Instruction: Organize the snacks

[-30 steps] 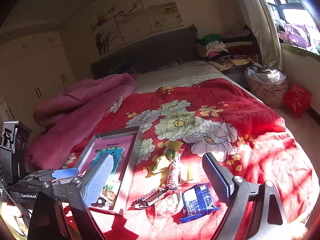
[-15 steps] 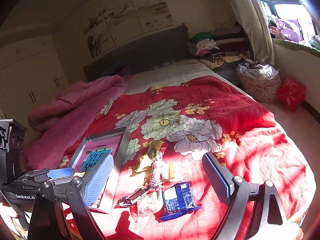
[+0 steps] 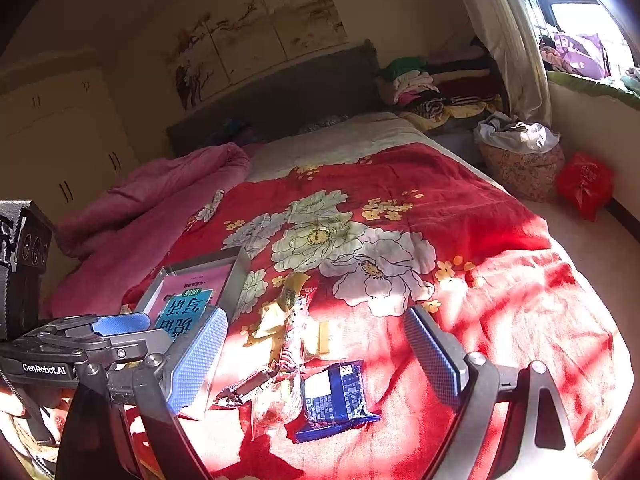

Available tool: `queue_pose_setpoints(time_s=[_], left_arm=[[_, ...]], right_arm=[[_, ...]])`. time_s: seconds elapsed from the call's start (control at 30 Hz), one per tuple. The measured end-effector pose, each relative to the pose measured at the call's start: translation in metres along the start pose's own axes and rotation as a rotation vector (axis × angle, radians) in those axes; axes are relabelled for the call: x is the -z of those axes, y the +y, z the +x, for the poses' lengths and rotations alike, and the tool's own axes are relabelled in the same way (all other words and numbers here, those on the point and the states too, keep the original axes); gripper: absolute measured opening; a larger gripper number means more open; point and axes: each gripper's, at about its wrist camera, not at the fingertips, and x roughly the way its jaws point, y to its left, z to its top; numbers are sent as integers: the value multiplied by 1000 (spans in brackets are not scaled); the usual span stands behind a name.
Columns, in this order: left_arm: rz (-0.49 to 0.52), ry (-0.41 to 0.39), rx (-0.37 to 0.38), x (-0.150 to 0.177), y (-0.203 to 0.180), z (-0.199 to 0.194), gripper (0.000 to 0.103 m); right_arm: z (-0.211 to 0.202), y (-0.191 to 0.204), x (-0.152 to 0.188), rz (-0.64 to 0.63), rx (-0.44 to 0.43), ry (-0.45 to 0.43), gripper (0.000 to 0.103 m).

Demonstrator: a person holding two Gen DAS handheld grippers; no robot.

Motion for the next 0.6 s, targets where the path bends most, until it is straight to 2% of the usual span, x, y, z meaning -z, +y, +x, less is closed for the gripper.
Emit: queue_pose_setpoints(time_s=[0.37, 0.6], left_arm=[[8, 15, -41, -15, -3, 20, 79], [5, 36, -41, -20, -5, 42, 79]], right_arm=[[8, -15, -2, 7, -6, 4, 91], [18, -32, -1, 39, -20, 29, 91]])
